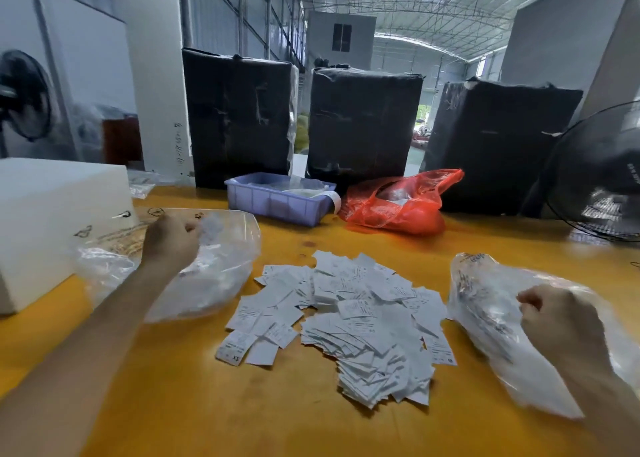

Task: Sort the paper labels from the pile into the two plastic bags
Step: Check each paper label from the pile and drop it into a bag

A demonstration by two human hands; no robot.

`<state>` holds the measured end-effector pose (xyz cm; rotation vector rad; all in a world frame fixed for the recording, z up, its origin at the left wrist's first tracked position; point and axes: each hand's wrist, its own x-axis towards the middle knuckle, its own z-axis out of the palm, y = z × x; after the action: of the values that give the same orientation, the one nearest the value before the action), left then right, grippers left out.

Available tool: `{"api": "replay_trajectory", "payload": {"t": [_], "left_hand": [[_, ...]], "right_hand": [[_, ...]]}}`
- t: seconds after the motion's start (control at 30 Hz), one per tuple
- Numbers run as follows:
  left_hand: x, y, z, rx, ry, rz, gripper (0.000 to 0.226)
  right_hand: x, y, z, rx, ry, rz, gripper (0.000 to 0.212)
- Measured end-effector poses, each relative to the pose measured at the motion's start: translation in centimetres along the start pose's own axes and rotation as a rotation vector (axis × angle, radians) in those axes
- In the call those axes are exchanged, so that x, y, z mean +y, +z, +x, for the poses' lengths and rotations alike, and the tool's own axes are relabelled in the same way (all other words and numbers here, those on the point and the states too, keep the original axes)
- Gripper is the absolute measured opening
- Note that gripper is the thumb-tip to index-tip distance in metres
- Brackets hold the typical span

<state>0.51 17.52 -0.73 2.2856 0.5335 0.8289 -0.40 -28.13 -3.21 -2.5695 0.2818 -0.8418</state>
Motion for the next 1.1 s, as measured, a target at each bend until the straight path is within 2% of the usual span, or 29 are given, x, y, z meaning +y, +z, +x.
{"api": "replay_trajectory", "payload": {"t": [0.1,0.2,0.33,0.43,0.53,0.6,0.63,0.7,0.77,0.83,0.9,1.0,1.1], "left_hand": [[-3.2,-0.4,1.2,-0.088,-0.074,0.329,0.013],[-4.0,-0.3,0.9,-0.096,-0.082,0.464,0.014],[-3.6,-0.3,0.6,-0.021,-0.021,0.522,0.017],[-2.3,-0.5,0.4,0.047,0.064,0.486,0.019],[0.0,-0.3,-0.6,0.117,0.216,0.362,0.023],[1.8,0.4,-1.9,0.124,0.359,0.213,0.024],[2.7,1.0,-2.7,0.104,0.422,0.143,0.022],[4.2,2.5,-4.7,0.004,0.515,0.034,0.018],[5.2,4.7,-7.2,-0.162,0.568,-0.035,0.016],[5.8,6.6,-9.8,-0.319,0.591,-0.073,0.015],[6.1,8.1,-11.7,-0.417,0.618,-0.109,0.014],[6.1,8.9,-13.4,-0.516,0.658,-0.155,0.011],[6.0,9.3,-14.1,-0.542,0.699,-0.176,0.009]], "right_hand": [[2.5,1.0,1.1,-0.192,0.091,-0.161,0.024],[4.2,2.4,1.4,-0.352,0.145,-0.244,0.04],[7.4,5.2,2.6,-0.323,0.204,-0.189,0.033],[9.7,7.2,3.7,-0.313,0.2,-0.261,0.021],[9.3,6.9,3.5,-0.269,0.174,-0.218,0.028],[6.8,5.2,2.4,-0.196,0.151,-0.19,0.02],[5.2,4.3,1.6,-0.158,0.148,-0.194,0.013],[3.6,3.2,0.7,-0.153,0.173,-0.26,0.027],[2.5,2.3,-0.1,-0.24,0.198,-0.306,0.036],[2.2,2.0,-0.3,-0.234,0.183,-0.29,0.025],[2.3,1.8,-0.2,-0.154,0.174,-0.279,0.018],[2.4,1.6,-0.1,-0.069,0.185,-0.115,0.016],[2.0,1.3,0.1,0.012,0.157,0.131,0.026]]}}
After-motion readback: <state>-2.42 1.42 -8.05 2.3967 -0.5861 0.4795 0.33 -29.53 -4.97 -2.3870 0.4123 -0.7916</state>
